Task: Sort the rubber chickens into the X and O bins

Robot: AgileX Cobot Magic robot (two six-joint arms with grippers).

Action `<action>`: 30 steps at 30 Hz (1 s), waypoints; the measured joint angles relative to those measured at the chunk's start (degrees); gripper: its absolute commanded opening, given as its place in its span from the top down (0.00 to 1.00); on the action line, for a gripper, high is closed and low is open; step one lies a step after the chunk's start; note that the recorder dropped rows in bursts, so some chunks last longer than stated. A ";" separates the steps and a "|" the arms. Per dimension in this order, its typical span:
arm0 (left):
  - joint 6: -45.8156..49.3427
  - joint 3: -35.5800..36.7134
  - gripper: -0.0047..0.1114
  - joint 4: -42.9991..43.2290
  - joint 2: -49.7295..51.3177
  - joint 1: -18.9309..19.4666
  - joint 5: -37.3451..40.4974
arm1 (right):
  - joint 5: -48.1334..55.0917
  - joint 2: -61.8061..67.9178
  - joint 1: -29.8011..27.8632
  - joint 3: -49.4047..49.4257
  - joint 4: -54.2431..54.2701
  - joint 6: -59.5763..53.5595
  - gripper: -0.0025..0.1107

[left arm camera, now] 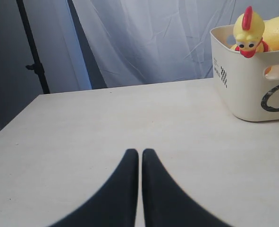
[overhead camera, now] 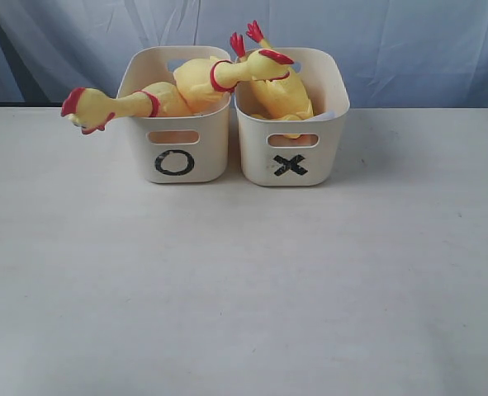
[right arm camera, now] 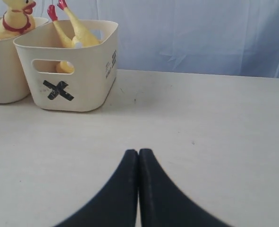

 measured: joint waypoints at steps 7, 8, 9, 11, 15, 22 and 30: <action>0.00 0.00 0.93 0.00 0.00 0.00 0.00 | 0.56 0.00 0.00 0.00 -0.20 -0.54 0.98; 0.00 0.00 0.93 0.00 0.00 0.00 0.00 | 1.04 0.00 0.00 0.00 -0.20 -0.54 0.98; 0.00 0.00 0.93 0.00 0.00 0.00 0.00 | 1.39 0.00 0.00 0.00 -0.20 -0.54 0.98; 0.00 0.00 0.93 0.00 0.00 0.00 0.00 | 1.62 0.00 0.00 0.00 -0.20 -0.54 0.98; 0.00 0.00 0.93 0.00 0.00 0.00 0.00 | 1.76 0.00 0.00 0.00 -0.20 -0.54 0.98; 0.00 0.00 0.93 0.00 0.00 0.00 0.00 | 1.85 0.00 0.00 0.00 -0.20 -0.54 0.98; 0.00 0.00 0.93 0.00 0.00 0.00 0.00 | 2.00 0.00 0.00 0.00 -0.20 -0.54 0.98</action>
